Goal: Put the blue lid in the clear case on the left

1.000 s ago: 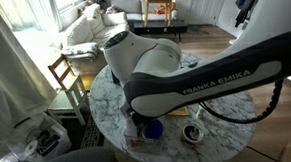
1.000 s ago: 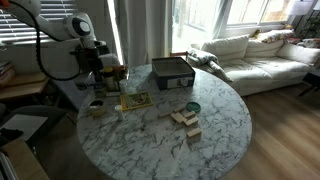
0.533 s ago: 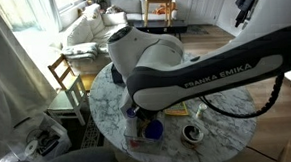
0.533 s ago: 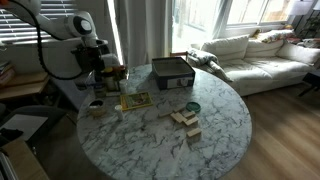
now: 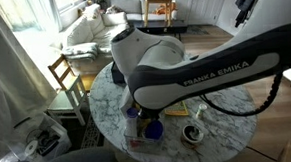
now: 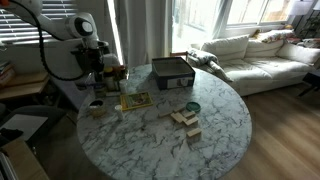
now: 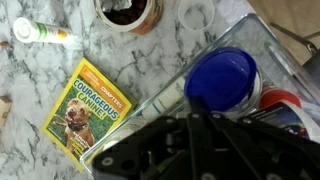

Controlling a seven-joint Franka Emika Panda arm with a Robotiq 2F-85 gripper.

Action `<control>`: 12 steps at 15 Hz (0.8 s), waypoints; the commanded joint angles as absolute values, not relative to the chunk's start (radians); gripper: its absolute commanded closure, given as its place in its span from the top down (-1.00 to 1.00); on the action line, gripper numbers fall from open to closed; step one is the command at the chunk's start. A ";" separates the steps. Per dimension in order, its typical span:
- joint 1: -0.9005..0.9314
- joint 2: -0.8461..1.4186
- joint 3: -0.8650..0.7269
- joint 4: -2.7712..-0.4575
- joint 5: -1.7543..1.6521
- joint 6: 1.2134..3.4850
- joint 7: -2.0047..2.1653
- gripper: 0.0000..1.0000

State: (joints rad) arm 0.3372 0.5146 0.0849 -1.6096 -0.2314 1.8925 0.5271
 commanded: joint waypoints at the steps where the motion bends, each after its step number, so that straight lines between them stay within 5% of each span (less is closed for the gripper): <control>1: 0.328 0.506 0.087 -1.655 -0.207 1.913 0.485 -1.00; 12: 0.330 0.520 0.086 -1.688 -0.188 1.963 0.472 -1.00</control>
